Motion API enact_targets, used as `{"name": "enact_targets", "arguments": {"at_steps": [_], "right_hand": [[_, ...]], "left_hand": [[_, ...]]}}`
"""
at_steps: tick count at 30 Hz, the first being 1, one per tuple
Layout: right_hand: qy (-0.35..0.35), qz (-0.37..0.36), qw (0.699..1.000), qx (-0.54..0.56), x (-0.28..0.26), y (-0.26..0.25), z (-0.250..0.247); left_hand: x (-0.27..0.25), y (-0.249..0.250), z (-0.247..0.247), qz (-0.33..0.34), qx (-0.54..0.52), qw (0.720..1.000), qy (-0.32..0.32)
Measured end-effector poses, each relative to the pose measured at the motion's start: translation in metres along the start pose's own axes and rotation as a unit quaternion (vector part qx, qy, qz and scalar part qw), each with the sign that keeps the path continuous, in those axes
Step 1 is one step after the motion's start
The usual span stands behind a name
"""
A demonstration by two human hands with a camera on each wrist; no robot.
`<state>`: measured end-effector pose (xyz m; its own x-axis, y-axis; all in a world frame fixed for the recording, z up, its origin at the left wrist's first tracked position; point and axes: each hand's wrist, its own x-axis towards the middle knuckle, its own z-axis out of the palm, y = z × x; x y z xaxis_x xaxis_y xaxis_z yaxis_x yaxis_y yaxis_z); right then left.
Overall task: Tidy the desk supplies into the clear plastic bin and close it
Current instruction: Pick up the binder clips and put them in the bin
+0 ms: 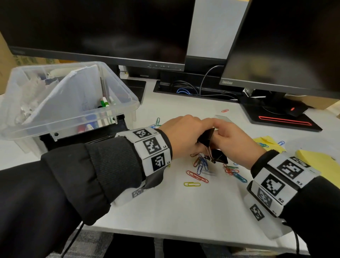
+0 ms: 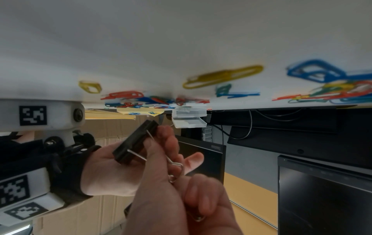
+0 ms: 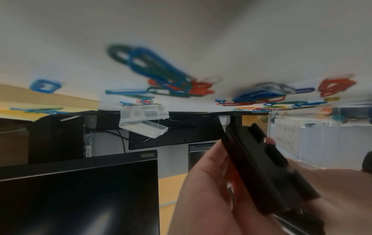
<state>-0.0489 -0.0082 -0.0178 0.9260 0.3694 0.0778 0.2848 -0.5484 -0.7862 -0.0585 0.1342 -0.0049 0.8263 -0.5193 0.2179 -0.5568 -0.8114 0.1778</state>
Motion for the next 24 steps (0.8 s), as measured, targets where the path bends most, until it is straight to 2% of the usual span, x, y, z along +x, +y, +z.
{"name": "enact_targets", "arguments": {"at_steps": [2, 5, 11, 15, 18, 20, 22, 24], "right_hand": [[-0.032, 0.008, 0.999, -0.03, -0.001, 0.001, 0.0], [-0.074, 0.03, 0.997, -0.013, -0.004, -0.002, 0.0], [-0.012, 0.003, 0.999, -0.053, -0.004, -0.003, -0.002], [-0.006, -0.003, 0.999, 0.035, -0.003, -0.005, -0.002], [-0.042, -0.017, 0.987, 0.154, -0.003, -0.005, -0.004], [-0.068, -0.032, 0.98, 0.185, -0.005, -0.007, -0.005], [-0.075, -0.051, 0.988, 0.129, -0.007, -0.008, -0.006], [-0.043, -0.048, 0.996, 0.066, -0.009, -0.009, -0.004]], "left_hand": [[0.0, 0.0, 0.0, 0.005, 0.005, 1.0, -0.005], [-0.001, -0.001, 0.001, 0.001, 0.008, 1.0, -0.015], [-0.003, 0.003, -0.003, -0.023, -0.023, 0.999, 0.012], [-0.005, 0.007, -0.007, -0.032, -0.083, 0.995, 0.04], [-0.007, 0.009, -0.01, -0.054, -0.128, 0.987, 0.077], [-0.007, 0.007, -0.009, -0.078, -0.137, 0.983, 0.096], [-0.005, 0.005, -0.009, -0.111, -0.138, 0.979, 0.105], [-0.004, 0.003, -0.009, -0.145, -0.143, 0.972, 0.115]]}}
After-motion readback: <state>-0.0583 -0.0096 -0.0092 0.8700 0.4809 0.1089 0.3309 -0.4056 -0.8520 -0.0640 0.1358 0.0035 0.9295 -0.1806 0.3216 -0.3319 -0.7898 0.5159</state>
